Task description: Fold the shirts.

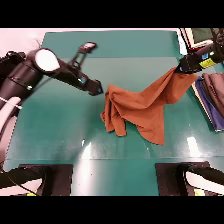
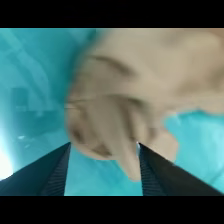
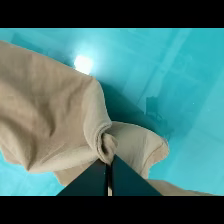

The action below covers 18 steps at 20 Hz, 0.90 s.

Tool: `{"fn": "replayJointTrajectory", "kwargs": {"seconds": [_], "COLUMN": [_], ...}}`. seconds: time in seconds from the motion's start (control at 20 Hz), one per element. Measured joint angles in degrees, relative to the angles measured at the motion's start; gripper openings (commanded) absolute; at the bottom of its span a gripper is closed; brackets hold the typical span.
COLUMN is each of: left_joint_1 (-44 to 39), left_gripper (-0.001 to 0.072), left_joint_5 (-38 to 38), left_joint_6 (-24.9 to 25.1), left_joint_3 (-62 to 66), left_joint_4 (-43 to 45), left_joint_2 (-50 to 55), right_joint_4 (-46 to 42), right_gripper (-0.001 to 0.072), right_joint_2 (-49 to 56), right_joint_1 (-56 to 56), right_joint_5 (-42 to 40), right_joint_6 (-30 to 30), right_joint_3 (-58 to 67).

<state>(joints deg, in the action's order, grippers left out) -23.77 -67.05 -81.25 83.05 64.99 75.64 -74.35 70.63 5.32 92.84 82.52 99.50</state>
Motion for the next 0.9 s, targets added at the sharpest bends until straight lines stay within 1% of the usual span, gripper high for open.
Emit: {"fn": "replayJointTrajectory", "kwargs": {"seconds": [0.1, 0.25, 0.45, 0.65, 0.9], "left_joint_1": [3.52, 6.16, 7.34, 5.95, 0.83], "left_gripper": [0.0497, 0.0497, 0.0497, 0.0497, 0.0494], "left_joint_5": [0.63, 3.85, 11.87, 17.25, 22.12], "left_joint_6": [-1.20, -2.58, -2.75, 0.24, 1.05], "left_joint_3": [-2.86, -10.67, -23.76, -29.90, -31.76], "left_joint_4": [-1.01, -3.41, -11.89, -19.76, -24.79], "left_joint_2": [-0.35, -0.63, -0.39, 1.51, 5.29], "right_joint_4": [-0.15, -0.22, -0.24, -0.26, -0.24], "right_gripper": [0.0016, 0.0016, 0.0016, 0.0016, 0.0016], "right_joint_2": [0.09, 0.11, 0.11, 0.11, 0.11], "right_joint_1": [0.00, 0.00, 0.00, 0.02, 0.07], "right_joint_5": [-0.13, -0.70, -1.16, -1.29, -1.25], "right_joint_6": [0.00, 0.00, -0.02, -0.02, -0.02], "right_joint_3": [0.00, 0.00, 0.00, 0.00, 0.00]}}
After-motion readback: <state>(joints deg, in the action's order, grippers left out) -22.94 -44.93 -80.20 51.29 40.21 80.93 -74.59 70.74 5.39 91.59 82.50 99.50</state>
